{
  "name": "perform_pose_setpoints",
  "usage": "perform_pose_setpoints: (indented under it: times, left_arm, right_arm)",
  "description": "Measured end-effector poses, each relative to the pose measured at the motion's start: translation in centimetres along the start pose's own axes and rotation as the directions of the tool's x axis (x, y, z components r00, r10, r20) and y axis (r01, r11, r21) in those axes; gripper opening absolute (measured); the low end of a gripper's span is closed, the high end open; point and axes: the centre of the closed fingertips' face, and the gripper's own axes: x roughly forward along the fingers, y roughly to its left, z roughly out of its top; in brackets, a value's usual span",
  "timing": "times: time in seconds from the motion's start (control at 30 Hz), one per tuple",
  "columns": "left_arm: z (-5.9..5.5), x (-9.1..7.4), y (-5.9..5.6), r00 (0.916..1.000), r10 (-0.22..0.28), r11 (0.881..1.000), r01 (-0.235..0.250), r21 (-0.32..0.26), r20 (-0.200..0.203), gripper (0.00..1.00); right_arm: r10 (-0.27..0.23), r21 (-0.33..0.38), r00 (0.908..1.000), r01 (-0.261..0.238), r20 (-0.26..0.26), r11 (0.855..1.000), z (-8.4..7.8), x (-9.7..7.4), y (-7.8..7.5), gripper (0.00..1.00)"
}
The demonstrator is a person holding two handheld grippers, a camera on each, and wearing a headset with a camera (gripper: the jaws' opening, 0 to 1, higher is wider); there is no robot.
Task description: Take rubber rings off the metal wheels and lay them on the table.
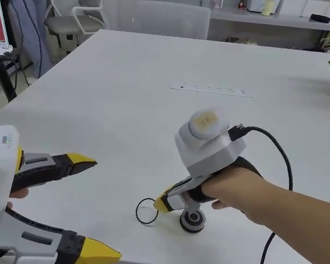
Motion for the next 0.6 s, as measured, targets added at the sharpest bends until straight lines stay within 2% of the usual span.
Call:
perform_pose_setpoints:
  times: [0.3, 0.6]
  left_arm:
    - [-0.3, 0.3, 0.0, 1.0, -0.007, 1.0, 0.007, 0.0, -0.004, 0.89]
    - [-0.1, 0.8, 0.1, 0.9998, -0.022, 1.0, 0.022, 0.003, -0.004, 0.89]
  right_arm:
    - [-0.01, 0.016, 0.9999, 0.01, 0.013, 1.0, -0.8, -1.5, -0.5, 0.03]
    - [-0.034, 0.023, 0.9965, 0.032, 0.077, 0.999, -0.6, -4.2, -1.2, 0.05]
